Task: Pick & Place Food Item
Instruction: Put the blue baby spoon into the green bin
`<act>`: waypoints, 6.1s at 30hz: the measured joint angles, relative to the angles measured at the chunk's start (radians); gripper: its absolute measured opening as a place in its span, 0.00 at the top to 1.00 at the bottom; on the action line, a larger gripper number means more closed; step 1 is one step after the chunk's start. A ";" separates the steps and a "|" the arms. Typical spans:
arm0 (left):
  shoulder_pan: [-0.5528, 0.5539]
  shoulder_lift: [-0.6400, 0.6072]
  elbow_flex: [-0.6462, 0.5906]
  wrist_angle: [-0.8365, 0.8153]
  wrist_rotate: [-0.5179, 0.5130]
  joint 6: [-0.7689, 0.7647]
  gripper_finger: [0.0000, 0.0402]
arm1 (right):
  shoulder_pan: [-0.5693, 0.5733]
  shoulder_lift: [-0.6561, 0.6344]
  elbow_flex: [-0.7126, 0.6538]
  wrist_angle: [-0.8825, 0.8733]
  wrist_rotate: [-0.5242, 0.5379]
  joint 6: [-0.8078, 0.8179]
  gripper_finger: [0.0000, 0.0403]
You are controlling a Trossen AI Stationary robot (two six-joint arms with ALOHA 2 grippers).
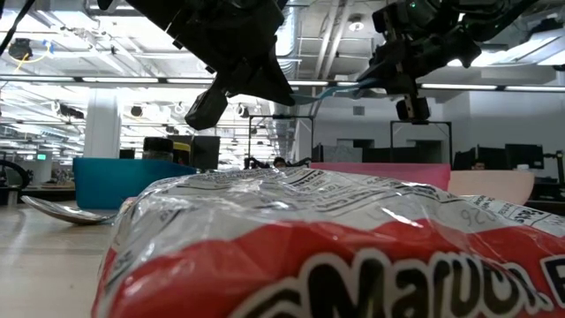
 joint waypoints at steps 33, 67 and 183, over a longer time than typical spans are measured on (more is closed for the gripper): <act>0.000 0.000 0.000 0.005 -0.028 0.000 0.81 | 0.000 0.000 0.000 0.001 0.001 -0.029 0.96; -0.017 0.000 0.000 -0.099 -0.118 -0.183 0.66 | -0.058 0.000 0.000 0.038 0.004 -0.083 0.98; -0.077 -0.261 -0.001 -0.143 -0.025 -0.610 0.68 | 0.015 0.587 0.315 0.061 0.440 -0.086 0.75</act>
